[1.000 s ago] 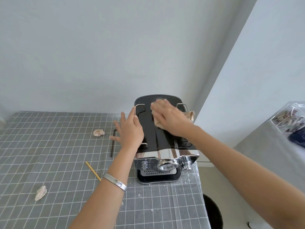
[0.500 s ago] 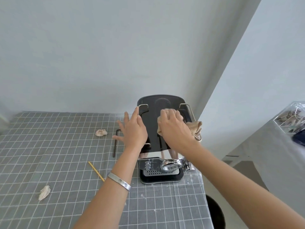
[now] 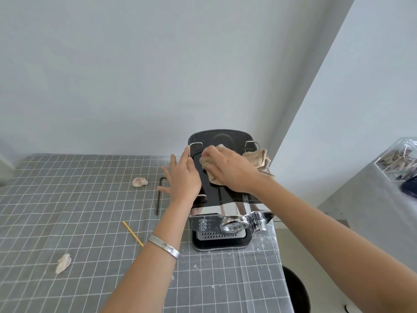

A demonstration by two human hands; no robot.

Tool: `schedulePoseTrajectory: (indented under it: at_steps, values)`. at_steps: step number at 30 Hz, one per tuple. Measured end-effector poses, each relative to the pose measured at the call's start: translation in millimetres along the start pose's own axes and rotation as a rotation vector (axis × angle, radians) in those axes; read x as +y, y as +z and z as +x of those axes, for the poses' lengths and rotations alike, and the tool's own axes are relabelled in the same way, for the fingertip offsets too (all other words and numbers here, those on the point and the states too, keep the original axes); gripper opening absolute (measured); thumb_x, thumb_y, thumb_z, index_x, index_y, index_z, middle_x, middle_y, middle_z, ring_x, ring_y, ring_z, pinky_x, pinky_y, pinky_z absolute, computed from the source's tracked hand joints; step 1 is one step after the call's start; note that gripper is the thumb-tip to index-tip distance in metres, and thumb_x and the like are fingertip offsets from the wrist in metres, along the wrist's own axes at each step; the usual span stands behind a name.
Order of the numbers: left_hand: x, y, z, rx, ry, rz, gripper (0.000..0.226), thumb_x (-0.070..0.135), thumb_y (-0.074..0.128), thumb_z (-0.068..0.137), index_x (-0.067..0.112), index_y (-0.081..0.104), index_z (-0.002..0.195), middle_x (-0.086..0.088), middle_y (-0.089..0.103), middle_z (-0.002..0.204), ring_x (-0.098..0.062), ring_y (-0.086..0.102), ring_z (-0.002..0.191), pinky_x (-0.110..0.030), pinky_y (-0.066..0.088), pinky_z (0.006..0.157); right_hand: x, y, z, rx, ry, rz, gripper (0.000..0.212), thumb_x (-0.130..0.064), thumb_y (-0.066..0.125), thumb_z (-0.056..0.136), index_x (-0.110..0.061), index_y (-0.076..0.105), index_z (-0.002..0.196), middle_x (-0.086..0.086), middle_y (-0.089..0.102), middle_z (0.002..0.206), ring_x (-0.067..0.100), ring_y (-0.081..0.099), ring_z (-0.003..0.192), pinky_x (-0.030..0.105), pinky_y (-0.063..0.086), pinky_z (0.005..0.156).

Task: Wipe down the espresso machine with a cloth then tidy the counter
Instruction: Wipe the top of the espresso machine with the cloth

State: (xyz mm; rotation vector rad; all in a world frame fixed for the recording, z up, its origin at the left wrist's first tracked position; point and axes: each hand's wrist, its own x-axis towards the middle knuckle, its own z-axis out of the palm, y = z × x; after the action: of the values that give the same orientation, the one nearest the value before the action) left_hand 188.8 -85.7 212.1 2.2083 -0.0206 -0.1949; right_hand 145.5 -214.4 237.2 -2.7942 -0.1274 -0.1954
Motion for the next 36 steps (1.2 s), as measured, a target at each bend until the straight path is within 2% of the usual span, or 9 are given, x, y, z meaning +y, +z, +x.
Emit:
schedulePoseTrajectory:
  at_steps: [5,8,12,17,20,25,32,34,36]
  values:
    - [1,0,-2,0.018,-0.007,-0.003,0.043,0.033,0.023,0.104,0.047,0.037,0.142,-0.001,0.016,0.162,-0.033,-0.001,0.15,-0.073,-0.006,0.105,-7,1,15,0.133,0.269,-0.099,0.032,-0.018,0.042,0.101,-0.004,0.052,0.128,0.013,0.053,0.133,0.031,0.045,0.126,0.039,0.038,0.103]
    - [2,1,-3,0.026,-0.013,-0.021,0.043,0.032,0.023,0.104,0.047,0.038,0.142,-0.001,0.015,0.163,-0.033,-0.002,0.15,-0.073,-0.006,0.105,-21,12,1,0.066,0.506,-0.265,0.041,-0.014,0.026,0.102,0.006,0.039,0.136,0.024,0.044,0.137,0.04,0.041,0.128,0.045,0.036,0.109]
    - [1,2,-3,0.041,-0.003,-0.026,0.042,0.031,0.024,0.105,0.046,0.039,0.141,-0.001,0.015,0.163,-0.033,-0.003,0.15,-0.072,-0.006,0.107,-44,18,-23,0.076,0.592,-0.301,0.05,-0.019,0.017,0.104,0.016,0.028,0.138,0.036,0.043,0.134,0.048,0.044,0.125,0.05,0.04,0.105]
    - [-2,2,-1,0.055,0.005,-0.002,0.044,0.029,0.024,0.104,0.045,0.041,0.14,-0.005,0.018,0.162,-0.035,0.002,0.15,-0.07,0.001,0.11,-62,20,-45,0.085,0.571,-0.32,0.05,-0.02,0.031,0.107,0.017,0.024,0.139,0.04,0.044,0.135,0.046,0.05,0.123,0.042,0.043,0.103]
    - [-1,1,-2,0.061,-0.005,0.02,0.045,0.029,0.024,0.103,0.046,0.041,0.14,-0.004,0.018,0.162,-0.034,0.002,0.15,-0.071,-0.002,0.109,-70,21,-59,0.09,0.557,-0.319,0.041,-0.012,0.024,0.106,0.014,0.032,0.136,0.033,0.051,0.13,0.04,0.054,0.117,0.04,0.044,0.099]
    - [-1,1,-2,0.056,0.011,0.051,0.046,0.028,0.022,0.103,0.046,0.039,0.142,-0.005,0.018,0.162,-0.036,0.003,0.149,-0.07,-0.001,0.11,-69,17,-89,0.041,0.375,-0.357,0.044,-0.025,0.017,0.106,0.002,0.042,0.131,0.021,0.05,0.128,0.034,0.05,0.112,0.039,0.038,0.098]
    - [1,0,-3,0.039,-0.002,0.096,0.044,0.03,0.022,0.104,0.047,0.037,0.142,-0.003,0.014,0.163,-0.033,-0.002,0.15,-0.069,-0.006,0.11,-66,5,-127,0.204,0.267,-0.36,0.033,-0.028,0.049,0.095,0.001,0.064,0.101,0.014,0.068,0.092,0.029,0.061,0.077,0.035,0.055,0.069]
    - [1,0,-2,0.031,0.013,0.107,0.044,0.03,0.022,0.104,0.046,0.036,0.143,-0.004,0.013,0.163,-0.034,-0.003,0.15,-0.067,-0.003,0.113,-58,5,-139,0.228,0.259,-0.326,0.033,-0.029,0.049,0.095,-0.001,0.064,0.099,0.011,0.069,0.092,0.029,0.061,0.079,0.033,0.055,0.064]
    - [0,0,0,0.028,0.029,0.113,0.044,0.03,0.022,0.104,0.044,0.036,0.144,-0.006,0.013,0.163,-0.035,-0.003,0.15,-0.065,0.0,0.114,-48,5,-150,0.197,0.219,-0.257,0.033,-0.03,0.048,0.098,-0.002,0.062,0.108,0.009,0.069,0.106,0.03,0.06,0.094,0.03,0.055,0.067]
